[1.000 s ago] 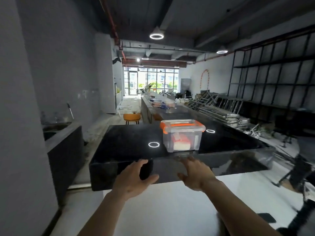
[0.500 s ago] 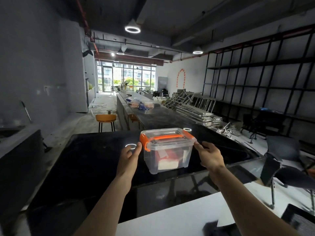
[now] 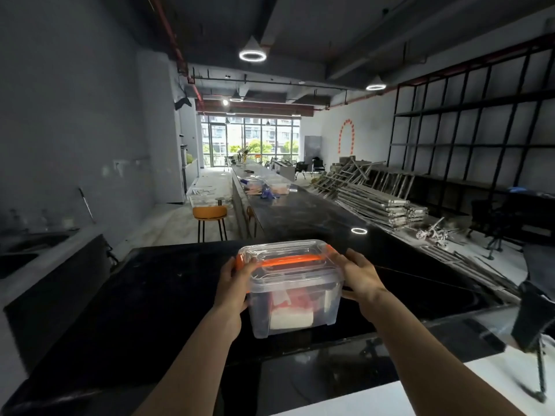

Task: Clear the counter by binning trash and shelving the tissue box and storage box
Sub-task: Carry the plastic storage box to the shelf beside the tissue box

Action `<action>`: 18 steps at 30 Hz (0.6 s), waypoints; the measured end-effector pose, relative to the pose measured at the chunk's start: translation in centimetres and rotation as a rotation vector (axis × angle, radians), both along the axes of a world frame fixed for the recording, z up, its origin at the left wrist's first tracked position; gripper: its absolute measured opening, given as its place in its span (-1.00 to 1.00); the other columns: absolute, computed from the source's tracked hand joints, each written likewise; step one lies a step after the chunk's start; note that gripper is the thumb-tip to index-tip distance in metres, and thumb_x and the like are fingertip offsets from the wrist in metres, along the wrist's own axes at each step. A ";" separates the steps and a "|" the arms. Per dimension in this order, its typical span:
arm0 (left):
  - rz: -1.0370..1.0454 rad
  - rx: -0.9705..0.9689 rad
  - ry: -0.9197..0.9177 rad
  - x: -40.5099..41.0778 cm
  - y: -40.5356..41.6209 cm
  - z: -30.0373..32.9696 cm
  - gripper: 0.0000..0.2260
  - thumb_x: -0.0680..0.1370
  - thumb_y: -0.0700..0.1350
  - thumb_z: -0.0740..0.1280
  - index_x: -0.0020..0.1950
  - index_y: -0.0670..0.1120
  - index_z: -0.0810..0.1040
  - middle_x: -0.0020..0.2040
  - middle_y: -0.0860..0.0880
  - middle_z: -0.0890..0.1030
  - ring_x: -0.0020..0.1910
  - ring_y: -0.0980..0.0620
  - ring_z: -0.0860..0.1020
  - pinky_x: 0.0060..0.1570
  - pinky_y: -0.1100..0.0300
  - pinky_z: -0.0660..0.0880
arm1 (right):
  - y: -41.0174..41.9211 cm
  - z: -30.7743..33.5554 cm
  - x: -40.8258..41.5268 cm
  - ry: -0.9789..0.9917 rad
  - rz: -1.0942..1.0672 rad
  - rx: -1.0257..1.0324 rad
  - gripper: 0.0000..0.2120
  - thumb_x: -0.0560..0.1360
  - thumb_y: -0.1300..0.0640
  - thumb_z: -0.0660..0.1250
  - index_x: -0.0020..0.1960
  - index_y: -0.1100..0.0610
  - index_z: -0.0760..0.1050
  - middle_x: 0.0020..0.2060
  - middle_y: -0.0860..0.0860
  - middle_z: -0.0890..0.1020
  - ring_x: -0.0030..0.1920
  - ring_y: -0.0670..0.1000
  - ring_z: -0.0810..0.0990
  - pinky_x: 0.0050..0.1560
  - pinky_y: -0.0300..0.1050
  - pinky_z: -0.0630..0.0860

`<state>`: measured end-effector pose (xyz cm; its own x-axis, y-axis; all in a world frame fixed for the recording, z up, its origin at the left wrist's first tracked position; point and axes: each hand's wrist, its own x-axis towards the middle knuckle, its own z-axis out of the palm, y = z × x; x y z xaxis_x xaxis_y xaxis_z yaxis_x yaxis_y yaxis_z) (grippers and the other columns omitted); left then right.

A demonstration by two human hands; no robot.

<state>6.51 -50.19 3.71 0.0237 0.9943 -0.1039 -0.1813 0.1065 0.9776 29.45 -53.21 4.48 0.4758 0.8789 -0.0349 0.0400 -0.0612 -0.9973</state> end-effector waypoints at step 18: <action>0.416 0.087 0.048 -5.7 -3.5 1.5 -0.44 0.49 -0.07 0.46 0.45 0.16 0.39 0.16 0.04 0.63 0.10 -0.01 0.64 0.24 -0.09 0.55 | 2.0 1.1 -6.7 -0.127 0.168 0.115 -0.46 0.34 -0.15 0.58 0.25 -0.08 0.53 0.08 -0.04 0.69 0.09 0.07 0.69 0.18 0.21 0.65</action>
